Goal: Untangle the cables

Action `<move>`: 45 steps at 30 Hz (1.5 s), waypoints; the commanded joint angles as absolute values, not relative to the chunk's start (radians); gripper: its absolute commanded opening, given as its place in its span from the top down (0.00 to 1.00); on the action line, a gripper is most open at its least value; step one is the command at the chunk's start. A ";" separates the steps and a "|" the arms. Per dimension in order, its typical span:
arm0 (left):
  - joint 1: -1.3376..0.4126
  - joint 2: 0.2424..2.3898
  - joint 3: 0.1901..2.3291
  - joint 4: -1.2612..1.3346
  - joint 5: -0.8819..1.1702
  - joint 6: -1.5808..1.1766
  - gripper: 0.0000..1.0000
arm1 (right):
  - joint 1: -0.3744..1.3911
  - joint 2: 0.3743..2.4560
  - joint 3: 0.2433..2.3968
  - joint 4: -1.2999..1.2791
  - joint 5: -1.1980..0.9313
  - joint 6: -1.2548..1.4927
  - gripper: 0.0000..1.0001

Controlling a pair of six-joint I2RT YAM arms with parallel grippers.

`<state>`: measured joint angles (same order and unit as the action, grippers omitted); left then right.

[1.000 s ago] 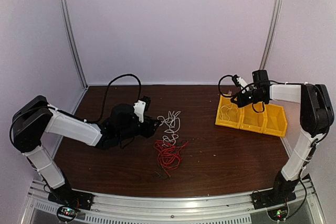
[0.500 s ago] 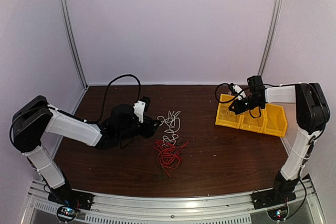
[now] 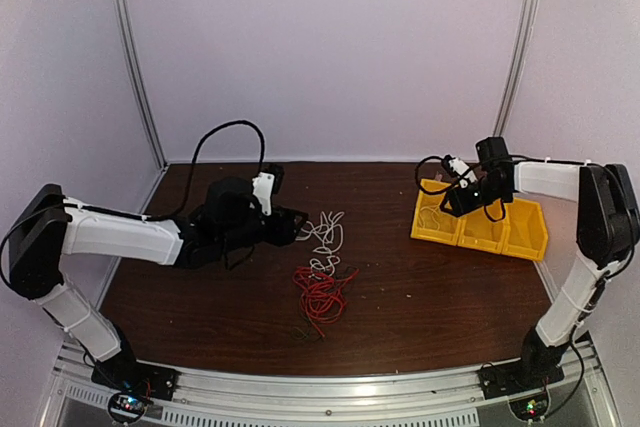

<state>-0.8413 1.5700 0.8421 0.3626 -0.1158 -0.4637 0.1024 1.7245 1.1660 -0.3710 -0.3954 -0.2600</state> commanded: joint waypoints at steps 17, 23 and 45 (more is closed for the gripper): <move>-0.841 1.648 0.916 0.209 -0.106 -0.486 0.38 | 0.245 1.560 1.400 -0.439 -0.492 -0.252 0.43; -0.803 1.688 0.856 0.273 -0.052 -0.552 0.43 | 0.458 1.690 1.460 -0.428 -0.502 -0.316 0.53; -0.731 1.767 0.896 0.306 0.140 -0.594 0.48 | 0.542 2.199 1.788 -0.405 -0.483 -0.281 0.68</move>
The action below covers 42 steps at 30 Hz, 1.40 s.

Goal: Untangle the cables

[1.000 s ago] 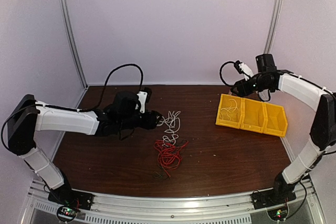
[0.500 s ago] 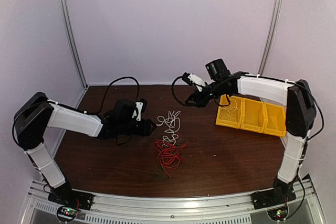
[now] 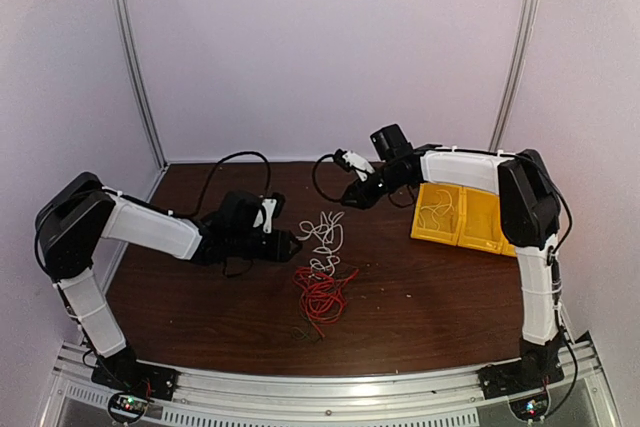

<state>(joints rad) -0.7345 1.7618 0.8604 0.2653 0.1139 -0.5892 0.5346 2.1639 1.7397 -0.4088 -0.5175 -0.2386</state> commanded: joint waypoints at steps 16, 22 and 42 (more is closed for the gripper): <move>-0.732 1.675 0.874 0.246 0.127 -0.590 0.47 | 0.540 2.342 1.933 -0.582 -0.402 -0.857 0.68; -0.731 1.652 0.855 0.240 0.112 -0.591 0.47 | 0.547 2.369 1.948 -0.574 -0.387 -0.883 0.68; -0.731 1.650 0.824 0.260 0.113 -0.610 0.47 | 0.571 2.432 1.979 -0.475 -0.399 -0.815 0.84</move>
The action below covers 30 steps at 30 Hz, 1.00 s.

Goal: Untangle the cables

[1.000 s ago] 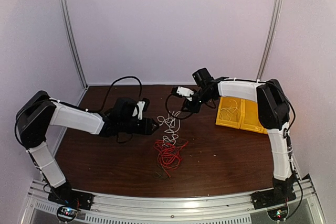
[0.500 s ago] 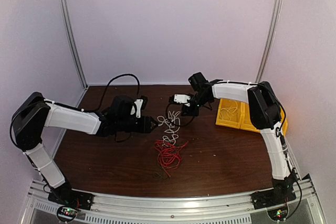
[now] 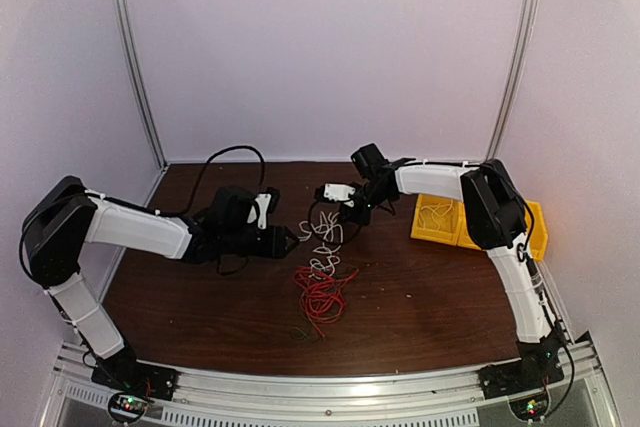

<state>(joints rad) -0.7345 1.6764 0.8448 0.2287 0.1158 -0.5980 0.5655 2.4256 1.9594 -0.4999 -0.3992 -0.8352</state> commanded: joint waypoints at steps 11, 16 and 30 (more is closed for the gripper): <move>-0.732 1.681 0.829 0.293 0.135 -0.589 0.47 | 0.571 2.251 1.900 -0.479 -0.434 -0.756 1.00; -0.733 1.664 0.838 0.346 0.192 -0.504 0.44 | 0.572 2.123 1.884 -0.551 -0.548 -0.661 1.00; -0.747 1.608 0.776 0.650 0.187 -0.403 0.39 | 0.626 1.883 1.773 -0.664 -0.682 -0.510 1.00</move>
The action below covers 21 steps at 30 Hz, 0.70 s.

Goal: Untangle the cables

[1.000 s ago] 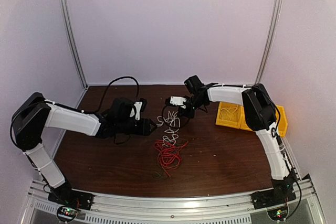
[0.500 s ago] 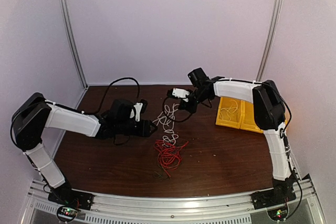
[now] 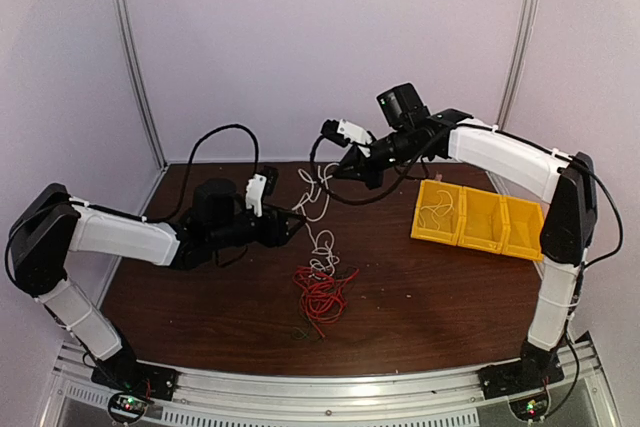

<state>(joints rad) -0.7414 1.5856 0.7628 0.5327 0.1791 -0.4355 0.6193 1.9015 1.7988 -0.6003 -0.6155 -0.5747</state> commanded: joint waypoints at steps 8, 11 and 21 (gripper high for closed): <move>-0.765 1.738 0.798 0.870 0.312 -0.414 0.39 | 0.627 1.826 1.804 -0.652 -0.721 -0.428 1.00; -0.765 1.806 0.841 0.893 0.326 -0.422 0.39 | 0.627 1.810 1.849 -0.678 -0.755 -0.416 1.00; -0.767 2.019 0.982 0.900 0.326 -0.500 0.44 | 0.603 1.695 2.025 -0.686 -0.787 -0.351 1.00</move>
<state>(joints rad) -0.7650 1.9644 0.9371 0.8246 0.3161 -0.4572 0.6216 1.7641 1.9327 -0.6861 -0.7574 -0.3904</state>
